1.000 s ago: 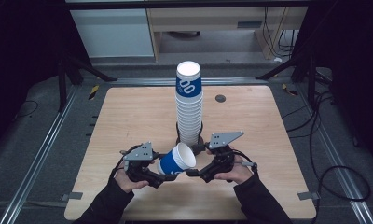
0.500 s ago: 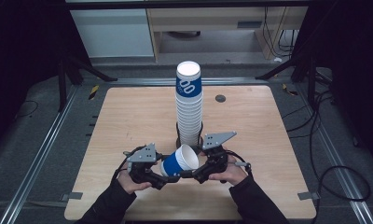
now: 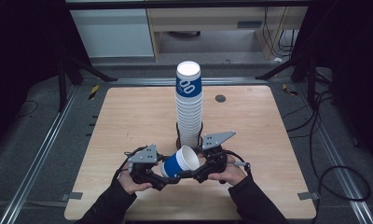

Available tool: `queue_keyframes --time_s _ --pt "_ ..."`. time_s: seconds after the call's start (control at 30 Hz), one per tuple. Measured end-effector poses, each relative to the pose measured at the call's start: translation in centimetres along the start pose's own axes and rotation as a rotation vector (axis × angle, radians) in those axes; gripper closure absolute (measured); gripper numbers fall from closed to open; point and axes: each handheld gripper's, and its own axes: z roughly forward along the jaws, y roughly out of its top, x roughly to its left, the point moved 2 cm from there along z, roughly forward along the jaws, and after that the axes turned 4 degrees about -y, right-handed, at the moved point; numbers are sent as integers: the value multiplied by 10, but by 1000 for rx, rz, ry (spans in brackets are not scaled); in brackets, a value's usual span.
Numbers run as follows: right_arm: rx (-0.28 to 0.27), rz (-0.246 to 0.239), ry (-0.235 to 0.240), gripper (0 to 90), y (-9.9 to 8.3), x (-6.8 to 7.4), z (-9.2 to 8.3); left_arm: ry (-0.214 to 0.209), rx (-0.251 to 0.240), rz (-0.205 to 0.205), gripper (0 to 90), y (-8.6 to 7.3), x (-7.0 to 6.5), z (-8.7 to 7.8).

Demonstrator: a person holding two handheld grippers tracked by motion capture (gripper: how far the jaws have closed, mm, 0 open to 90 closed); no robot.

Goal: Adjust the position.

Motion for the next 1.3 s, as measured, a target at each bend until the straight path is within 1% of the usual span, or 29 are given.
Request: queue_keyframes --time_s 0.13,0.27,0.4,0.63,0.87,0.97,1.13,1.17,1.3 --pt "4 1 2 136 0 0 0 3 0 9 264 0 0 0" --pt "-9 1 1 129 0 0 0 5 -9 12 265 1 -1 -1" --pt "-1 -1 3 128 0 1 1 3 -5 19 265 1 -1 0" --pt "8 -3 13 149 -1 2 2 -7 3 15 263 0 -1 1" --pt "9 -8 5 156 -1 2 2 -5 4 12 253 0 -1 1" --pt "9 -14 0 158 0 3 1 1 10 13 239 -1 -1 2" --pt "0 -23 -25 158 2 2 -6 3 25 10 212 -1 -1 1" --pt "-2 -24 -26 158 3 2 -7 8 29 8 205 -2 0 1" --pt "-1 -34 -63 158 4 0 -13 32 40 -8 192 -4 3 -5"
